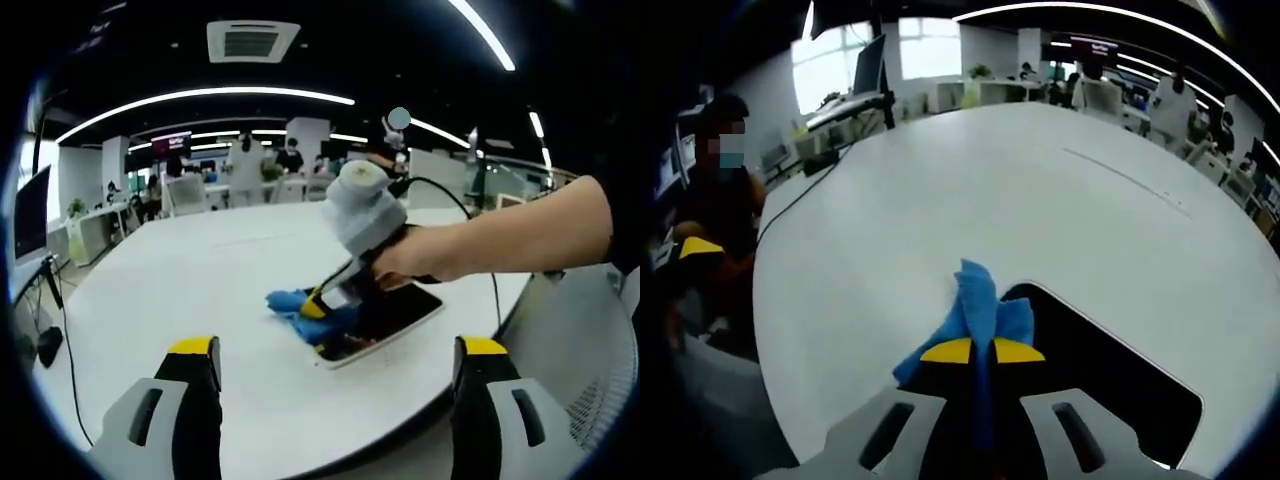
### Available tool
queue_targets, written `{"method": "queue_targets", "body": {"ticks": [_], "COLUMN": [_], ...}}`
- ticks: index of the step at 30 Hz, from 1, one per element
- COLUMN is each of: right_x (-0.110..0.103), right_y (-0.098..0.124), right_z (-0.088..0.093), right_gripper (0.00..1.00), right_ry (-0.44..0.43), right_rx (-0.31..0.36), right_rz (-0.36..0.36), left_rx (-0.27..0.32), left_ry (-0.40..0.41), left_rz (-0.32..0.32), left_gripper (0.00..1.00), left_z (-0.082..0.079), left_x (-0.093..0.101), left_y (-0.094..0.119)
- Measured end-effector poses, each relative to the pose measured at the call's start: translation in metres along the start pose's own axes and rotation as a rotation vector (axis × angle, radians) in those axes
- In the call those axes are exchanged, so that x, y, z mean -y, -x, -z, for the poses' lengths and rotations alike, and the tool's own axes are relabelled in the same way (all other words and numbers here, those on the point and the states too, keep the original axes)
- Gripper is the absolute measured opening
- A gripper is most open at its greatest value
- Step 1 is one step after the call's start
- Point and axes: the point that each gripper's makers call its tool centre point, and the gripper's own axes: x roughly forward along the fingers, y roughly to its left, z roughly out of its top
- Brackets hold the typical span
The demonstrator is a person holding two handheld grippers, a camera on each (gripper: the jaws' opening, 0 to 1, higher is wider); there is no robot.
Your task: Wipe the mirror surface with the cleaning cloth until all visible marks leave the cleaned area.
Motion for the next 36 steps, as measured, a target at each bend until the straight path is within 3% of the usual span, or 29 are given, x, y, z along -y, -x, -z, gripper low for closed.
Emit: {"method": "queue_targets", "body": {"ticks": [16,36], "right_x": [0.013,0.047], "right_y": [0.008,0.035], "right_z": [0.008,0.035], "right_gripper": [0.00,0.00], "right_ry": [-0.016,-0.034], "right_rx": [0.001,-0.023], "right_rz": [0.012,0.069], "left_rx": [-0.006,-0.021], "left_ry": [0.003,0.007], "left_rz": [0.008,0.017], "left_gripper": [0.94,0.91], "left_z": [0.001,0.004], "left_x": [0.000,0.001], "left_y": [-0.001,-0.001]}}
